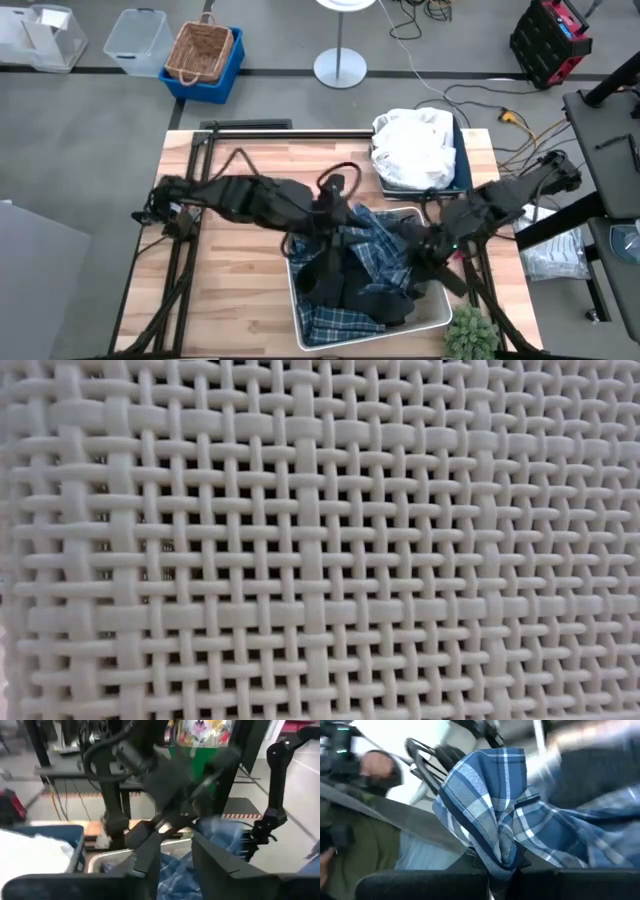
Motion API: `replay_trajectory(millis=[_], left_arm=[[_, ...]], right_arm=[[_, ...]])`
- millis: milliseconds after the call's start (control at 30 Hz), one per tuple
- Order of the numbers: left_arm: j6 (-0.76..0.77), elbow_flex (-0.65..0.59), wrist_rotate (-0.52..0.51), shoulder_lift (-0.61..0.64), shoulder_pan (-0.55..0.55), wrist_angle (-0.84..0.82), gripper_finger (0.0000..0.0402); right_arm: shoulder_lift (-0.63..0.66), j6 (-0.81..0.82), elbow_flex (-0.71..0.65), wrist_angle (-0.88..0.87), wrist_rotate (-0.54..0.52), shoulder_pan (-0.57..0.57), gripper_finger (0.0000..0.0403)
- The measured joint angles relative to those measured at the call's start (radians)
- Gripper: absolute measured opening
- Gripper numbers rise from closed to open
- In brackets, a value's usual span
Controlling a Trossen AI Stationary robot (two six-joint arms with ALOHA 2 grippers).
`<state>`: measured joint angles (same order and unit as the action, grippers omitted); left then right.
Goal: Sort clothes
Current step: Adjust the blue long sleeve shirt in the white bin
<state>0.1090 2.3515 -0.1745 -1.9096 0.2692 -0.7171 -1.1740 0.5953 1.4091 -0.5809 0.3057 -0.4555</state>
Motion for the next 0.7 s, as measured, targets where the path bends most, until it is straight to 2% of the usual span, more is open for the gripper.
replay_trajectory(millis=[100, 200, 333, 500, 633, 700], left_arm=[[0.071, -0.005, -0.021, -0.034, -0.001, -0.041, 0.0073], [0.13, -0.007, -0.027, -0.095, -0.015, -0.191, 0.005], [0.187, -0.01, 0.056, -0.197, -0.037, -0.351, 0.0017], [0.196, -0.009, 0.299, -0.319, -0.043, -0.421, 0.0002], [0.163, -0.005, 0.353, -0.393, -0.027, -0.582, 0.0], [0.116, -0.004, 0.389, -0.425, -0.029, -0.609, 0.0]], right_arm=[[0.045, 0.078, -0.168, 0.06, 0.022, 0.043, 0.0009], [0.074, 0.133, -0.317, 0.176, 0.064, 0.105, 0.0009], [0.069, 0.246, -0.437, 0.134, 0.036, 0.168, 0.0012], [0.094, 0.278, -0.445, 0.065, 0.039, 0.142, 0.0036], [0.142, 0.299, -0.38, 0.012, 0.03, 0.111, 0.0074], [0.163, 0.316, -0.333, -0.056, 0.008, 0.101, 0.0094]])
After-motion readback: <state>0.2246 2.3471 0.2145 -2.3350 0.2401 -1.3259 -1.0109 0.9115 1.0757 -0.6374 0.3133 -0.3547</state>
